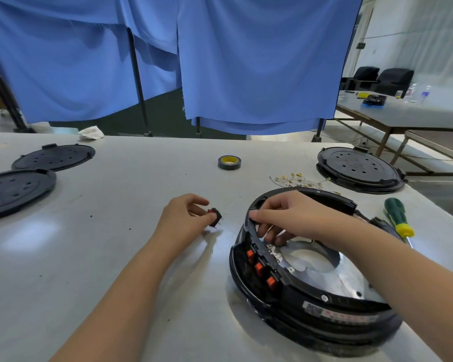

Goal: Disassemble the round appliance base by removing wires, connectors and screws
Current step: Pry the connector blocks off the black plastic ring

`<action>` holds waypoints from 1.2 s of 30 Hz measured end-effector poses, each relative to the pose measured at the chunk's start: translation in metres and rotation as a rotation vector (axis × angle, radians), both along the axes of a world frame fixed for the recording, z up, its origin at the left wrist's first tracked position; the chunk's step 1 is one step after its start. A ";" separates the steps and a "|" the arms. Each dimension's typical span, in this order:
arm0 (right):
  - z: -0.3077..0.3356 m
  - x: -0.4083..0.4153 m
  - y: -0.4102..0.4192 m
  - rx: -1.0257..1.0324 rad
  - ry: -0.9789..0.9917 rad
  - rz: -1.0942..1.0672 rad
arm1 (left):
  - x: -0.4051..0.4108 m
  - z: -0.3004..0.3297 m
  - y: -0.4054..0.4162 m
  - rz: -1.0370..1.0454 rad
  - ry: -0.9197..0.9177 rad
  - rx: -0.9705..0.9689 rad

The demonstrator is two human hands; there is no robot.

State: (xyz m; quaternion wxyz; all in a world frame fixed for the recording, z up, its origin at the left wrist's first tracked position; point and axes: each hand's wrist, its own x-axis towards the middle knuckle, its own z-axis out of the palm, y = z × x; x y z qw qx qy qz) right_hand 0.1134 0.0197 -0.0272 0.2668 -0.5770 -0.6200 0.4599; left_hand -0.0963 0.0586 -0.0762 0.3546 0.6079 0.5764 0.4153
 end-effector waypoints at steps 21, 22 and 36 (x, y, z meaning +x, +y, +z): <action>0.011 0.011 -0.005 -0.365 0.044 0.158 | -0.006 0.043 -0.025 -0.438 0.245 -0.017; 0.012 0.012 -0.005 -0.393 0.055 0.176 | -0.005 0.048 -0.032 -0.547 0.292 -0.048; 0.014 0.015 -0.005 -0.508 0.088 0.221 | 0.017 0.054 -0.057 -0.516 0.553 0.035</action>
